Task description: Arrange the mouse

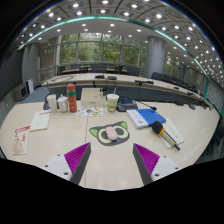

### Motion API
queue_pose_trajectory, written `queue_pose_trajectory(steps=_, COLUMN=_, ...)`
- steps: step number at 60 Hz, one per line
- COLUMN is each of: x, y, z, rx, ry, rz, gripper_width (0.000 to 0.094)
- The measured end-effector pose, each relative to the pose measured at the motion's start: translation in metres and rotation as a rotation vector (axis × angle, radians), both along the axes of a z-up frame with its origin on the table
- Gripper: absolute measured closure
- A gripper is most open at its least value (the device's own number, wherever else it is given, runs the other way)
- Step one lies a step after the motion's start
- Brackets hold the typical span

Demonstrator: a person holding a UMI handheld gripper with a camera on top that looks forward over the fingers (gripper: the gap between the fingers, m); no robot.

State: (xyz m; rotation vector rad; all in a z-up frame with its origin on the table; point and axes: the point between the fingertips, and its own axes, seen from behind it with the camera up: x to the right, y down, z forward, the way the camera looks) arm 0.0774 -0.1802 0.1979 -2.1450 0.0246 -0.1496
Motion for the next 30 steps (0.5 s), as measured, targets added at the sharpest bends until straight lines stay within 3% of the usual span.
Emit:
queue_pose_trajectory(steps=14, x=-0.025, y=-0.056, z=0.017, rx=0.016, ry=-0.012, rz=0.009, gripper_width=0.0083)
queue_pose_trajectory(steps=30, x=-0.035, y=-0.073, z=0.021, rx=0.02, ry=-0.024, rz=0.013, gripper_width=0.0082)
